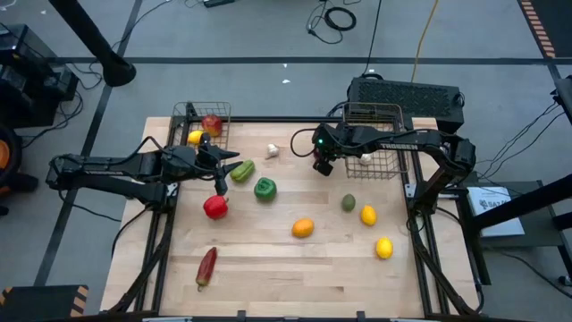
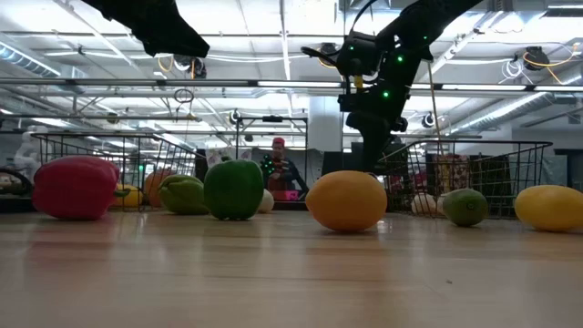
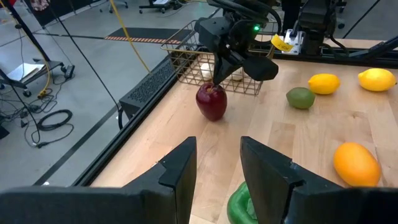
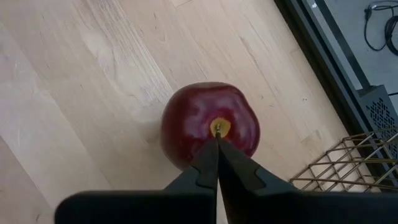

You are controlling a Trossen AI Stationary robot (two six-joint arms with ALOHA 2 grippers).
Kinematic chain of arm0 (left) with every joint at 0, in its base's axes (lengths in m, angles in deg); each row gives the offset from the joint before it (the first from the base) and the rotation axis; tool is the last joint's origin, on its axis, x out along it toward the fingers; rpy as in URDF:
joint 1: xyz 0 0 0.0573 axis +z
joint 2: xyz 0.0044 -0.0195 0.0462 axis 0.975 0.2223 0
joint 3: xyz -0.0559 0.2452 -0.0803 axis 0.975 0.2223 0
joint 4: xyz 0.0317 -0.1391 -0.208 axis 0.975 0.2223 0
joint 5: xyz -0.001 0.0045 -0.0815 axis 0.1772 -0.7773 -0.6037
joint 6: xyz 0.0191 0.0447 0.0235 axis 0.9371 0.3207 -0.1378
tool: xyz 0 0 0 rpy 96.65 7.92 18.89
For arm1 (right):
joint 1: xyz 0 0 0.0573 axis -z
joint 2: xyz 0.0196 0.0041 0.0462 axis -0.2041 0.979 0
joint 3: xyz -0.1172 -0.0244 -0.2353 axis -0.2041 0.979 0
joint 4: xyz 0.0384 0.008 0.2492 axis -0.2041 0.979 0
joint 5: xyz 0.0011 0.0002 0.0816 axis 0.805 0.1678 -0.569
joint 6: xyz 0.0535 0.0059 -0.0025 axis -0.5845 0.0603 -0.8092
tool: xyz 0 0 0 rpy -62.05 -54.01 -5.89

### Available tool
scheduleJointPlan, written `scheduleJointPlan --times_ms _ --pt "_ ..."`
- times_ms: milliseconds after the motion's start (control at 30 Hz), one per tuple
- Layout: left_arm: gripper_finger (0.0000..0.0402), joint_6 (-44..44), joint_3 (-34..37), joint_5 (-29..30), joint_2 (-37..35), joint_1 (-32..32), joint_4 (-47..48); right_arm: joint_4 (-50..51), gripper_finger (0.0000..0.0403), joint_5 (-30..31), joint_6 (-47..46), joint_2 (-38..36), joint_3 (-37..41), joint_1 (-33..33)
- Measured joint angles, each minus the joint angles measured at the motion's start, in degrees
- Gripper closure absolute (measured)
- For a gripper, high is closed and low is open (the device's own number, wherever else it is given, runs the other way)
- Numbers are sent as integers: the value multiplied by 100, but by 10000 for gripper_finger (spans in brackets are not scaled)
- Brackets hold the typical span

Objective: Sort produce into baskets
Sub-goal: Put the red apple into the left wire basket

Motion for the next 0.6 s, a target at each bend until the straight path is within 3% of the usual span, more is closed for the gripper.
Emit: scheduleJointPlan --times_ms 600 --pt "269 2 0 2 0 0 79 133 403 -25 -82 -81 -127 -4"
